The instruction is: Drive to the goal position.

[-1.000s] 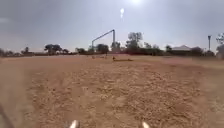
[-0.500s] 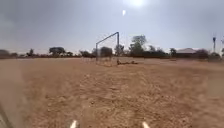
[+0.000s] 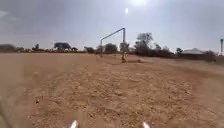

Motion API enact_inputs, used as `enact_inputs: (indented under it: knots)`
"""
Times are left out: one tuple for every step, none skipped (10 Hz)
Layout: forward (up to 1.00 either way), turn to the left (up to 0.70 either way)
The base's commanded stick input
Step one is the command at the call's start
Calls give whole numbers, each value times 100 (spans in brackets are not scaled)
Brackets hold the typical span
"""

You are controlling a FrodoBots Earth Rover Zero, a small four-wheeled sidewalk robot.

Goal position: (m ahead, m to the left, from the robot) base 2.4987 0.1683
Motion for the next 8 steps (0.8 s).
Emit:
enact_inputs:
  knots:
    - [70, 0]
    - [70, 0]
    - [70, 0]
    - [70, 0]
    - [70, 0]
    - [70, 0]
    - [70, 0]
    - [70, 0]
